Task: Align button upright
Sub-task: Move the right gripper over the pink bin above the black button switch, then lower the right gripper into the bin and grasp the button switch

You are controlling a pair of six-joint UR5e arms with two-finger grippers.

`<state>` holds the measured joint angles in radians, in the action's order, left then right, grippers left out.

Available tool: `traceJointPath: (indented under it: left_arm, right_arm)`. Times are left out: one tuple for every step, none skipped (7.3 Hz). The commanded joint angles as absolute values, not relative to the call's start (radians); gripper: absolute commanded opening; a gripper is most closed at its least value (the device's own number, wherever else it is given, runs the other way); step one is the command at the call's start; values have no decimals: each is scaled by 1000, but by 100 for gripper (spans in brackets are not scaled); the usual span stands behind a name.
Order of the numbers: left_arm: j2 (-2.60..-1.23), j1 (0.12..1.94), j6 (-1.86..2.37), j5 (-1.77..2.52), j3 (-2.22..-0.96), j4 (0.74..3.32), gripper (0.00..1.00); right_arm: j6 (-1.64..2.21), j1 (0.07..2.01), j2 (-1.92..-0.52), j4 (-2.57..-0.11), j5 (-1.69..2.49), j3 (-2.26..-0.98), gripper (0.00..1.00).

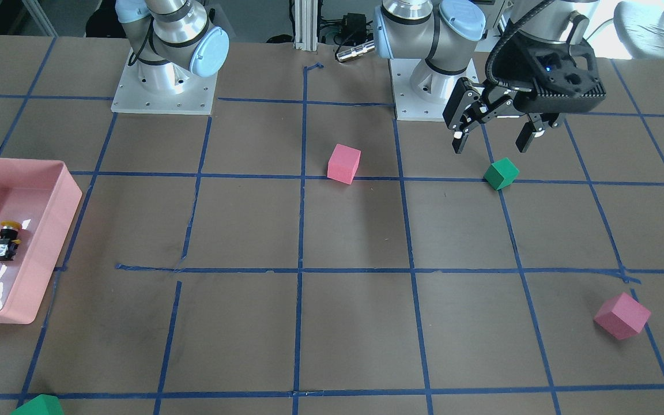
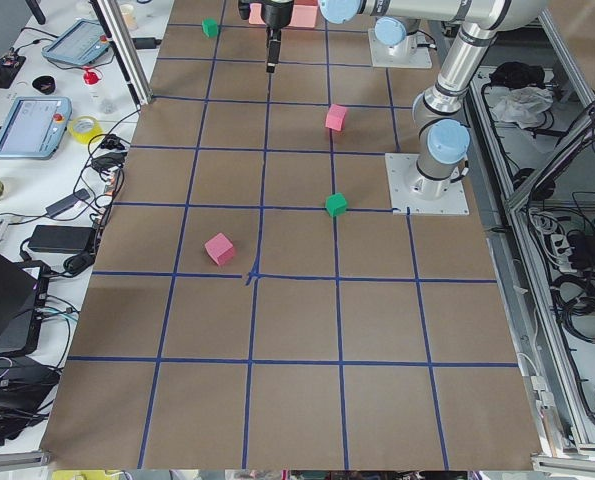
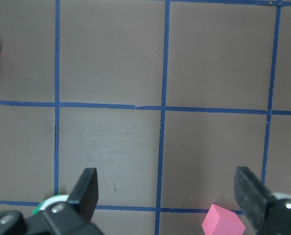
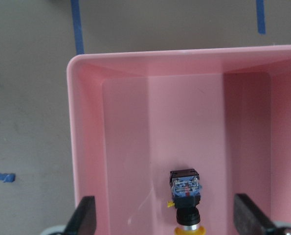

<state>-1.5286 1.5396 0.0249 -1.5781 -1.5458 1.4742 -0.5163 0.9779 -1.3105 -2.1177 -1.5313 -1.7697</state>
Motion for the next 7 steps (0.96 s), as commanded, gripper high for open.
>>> traceJointPath:
  left_arm:
    - [-1528, 1539, 25, -1578, -1545, 1474, 100]
    - [-1528, 1539, 25, -1578, -1545, 1474, 100]
    - [-1528, 1539, 25, -1578, -1545, 1474, 100]
    - [-1528, 1539, 25, -1580, -1545, 1474, 100]
    - [-1528, 1539, 25, -1580, -1543, 1474, 100]
    - [-1528, 1539, 25, -1582, -1543, 1474, 100]
    - [-1528, 1539, 25, -1582, -1543, 1474, 100]
  right_arm:
    - [-579, 924, -1243, -2195, -1500, -1807, 99]
    - [-595, 920, -1236, -2200, -1512, -1807, 100]
    - [-595, 920, -1233, -2203, -1513, -1807, 100]
    - [-598, 920, -1223, -2223, -1513, -1807, 100]
    - [-620, 920, -1209, -2247, -1513, -1807, 100]
    - [-621, 920, -1204, -2247, -1514, -1807, 100]
    - [-621, 920, -1204, -2249, -1514, -1807, 100]
